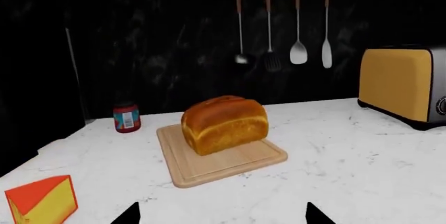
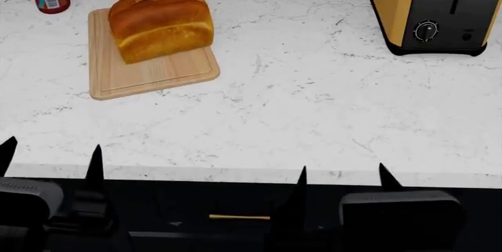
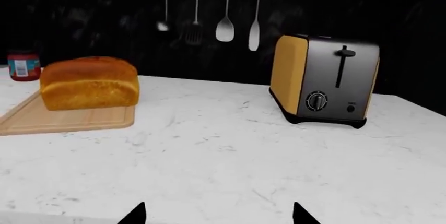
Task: Pick up the wedge of cheese and place it on the slice of bread to prepare a simple cheese on bread dish.
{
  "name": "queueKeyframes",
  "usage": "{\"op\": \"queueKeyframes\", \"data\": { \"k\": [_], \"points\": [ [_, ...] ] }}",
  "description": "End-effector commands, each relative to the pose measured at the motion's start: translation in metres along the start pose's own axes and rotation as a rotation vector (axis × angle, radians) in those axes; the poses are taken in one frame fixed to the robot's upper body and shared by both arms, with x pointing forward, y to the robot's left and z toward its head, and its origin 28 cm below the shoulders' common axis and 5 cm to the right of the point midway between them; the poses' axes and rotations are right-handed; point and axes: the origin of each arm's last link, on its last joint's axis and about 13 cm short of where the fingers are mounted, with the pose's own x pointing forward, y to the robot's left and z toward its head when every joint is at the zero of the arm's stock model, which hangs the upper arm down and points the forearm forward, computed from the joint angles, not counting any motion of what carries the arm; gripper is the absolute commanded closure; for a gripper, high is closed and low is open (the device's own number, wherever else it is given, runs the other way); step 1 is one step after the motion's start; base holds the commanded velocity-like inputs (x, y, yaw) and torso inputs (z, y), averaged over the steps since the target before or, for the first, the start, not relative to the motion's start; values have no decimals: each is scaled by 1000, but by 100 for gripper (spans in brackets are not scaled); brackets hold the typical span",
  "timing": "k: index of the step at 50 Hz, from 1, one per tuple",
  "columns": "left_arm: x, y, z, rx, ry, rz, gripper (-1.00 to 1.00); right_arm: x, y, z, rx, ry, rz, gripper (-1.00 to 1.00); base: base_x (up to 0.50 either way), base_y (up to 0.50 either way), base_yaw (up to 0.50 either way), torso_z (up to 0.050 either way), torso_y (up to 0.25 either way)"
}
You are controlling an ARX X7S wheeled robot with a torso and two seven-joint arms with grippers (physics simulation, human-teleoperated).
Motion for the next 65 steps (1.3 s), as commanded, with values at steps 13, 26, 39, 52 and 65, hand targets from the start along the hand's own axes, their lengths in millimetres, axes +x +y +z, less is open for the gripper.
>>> {"op": "queueKeyframes", "data": {
  "k": [13,26,39,52,65],
  "points": [
    [-5,1,-14,-1,28,-2,-100,4,3,-6,-5,-11,9,-100,0,0,38,13,0],
    [-4,1,-15,-24,38,-21,-100,7,11,-7,-74,-18,28,-100,9,0,500,0,0],
    [-7,2,-12,-11,8,17,-100,12,18,4,3,-26,94,-100,10,1,500,0,0],
    [-7,1,-12,1,14,9,-100,12,20,4,-5,-29,104,-100,8,2,500,0,0],
    [-7,1,-12,-5,8,12,-100,10,22,2,21,18,104,-100,6,2,346,0,0]
  ]
}}
